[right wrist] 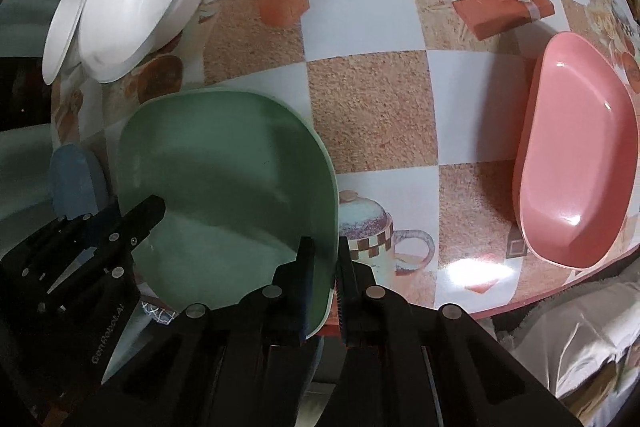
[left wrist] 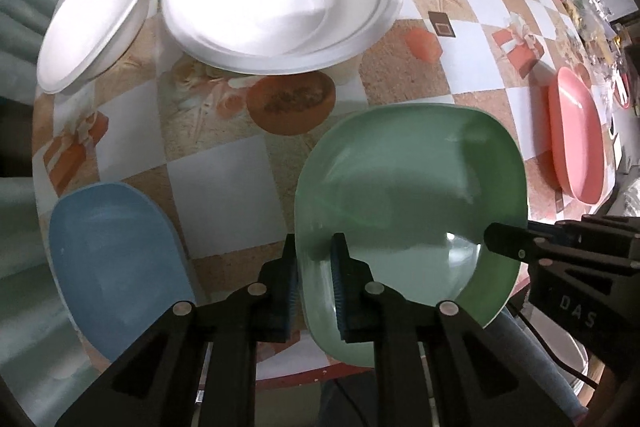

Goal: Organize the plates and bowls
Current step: 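Lift the green plate with both grippers and lower it onto the blue plate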

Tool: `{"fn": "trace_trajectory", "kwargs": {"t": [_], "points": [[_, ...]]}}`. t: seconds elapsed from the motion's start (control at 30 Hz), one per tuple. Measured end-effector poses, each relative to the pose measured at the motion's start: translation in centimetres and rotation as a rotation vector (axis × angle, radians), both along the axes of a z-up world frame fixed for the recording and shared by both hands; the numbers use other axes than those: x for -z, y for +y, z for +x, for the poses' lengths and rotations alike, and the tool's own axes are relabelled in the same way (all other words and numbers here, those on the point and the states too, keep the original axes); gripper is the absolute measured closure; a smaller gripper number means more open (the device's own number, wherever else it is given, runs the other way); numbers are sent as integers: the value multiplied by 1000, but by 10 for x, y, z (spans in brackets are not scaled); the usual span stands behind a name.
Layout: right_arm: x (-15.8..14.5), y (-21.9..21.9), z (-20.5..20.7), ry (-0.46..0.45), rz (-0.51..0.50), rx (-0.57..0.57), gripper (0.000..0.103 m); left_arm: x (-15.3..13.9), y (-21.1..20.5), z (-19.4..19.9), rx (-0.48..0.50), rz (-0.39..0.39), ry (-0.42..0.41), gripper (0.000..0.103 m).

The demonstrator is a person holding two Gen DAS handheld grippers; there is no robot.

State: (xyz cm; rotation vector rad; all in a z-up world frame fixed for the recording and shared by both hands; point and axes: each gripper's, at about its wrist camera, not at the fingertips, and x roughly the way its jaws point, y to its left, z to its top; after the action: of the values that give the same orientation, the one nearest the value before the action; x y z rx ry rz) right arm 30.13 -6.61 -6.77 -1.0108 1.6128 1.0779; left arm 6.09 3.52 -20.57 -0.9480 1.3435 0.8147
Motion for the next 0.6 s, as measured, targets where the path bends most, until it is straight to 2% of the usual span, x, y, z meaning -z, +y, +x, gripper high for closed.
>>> {"fn": "trace_trajectory", "kwargs": {"t": [0.23, 0.37, 0.4, 0.6], "points": [[-1, 2, -17, -8, 9, -16, 90, -14, -8, 6, -22, 19, -3, 87], [-8, -2, -25, -3, 12, -21, 90, -30, -15, -13, -26, 40, -2, 87], [-10, -1, -27, -2, 15, -22, 90, -24, -26, -23, -26, 47, -2, 87], [-24, 3, -50, 9, 41, -58, 90, -47, -18, -51, -60, 80, -4, 87]]}}
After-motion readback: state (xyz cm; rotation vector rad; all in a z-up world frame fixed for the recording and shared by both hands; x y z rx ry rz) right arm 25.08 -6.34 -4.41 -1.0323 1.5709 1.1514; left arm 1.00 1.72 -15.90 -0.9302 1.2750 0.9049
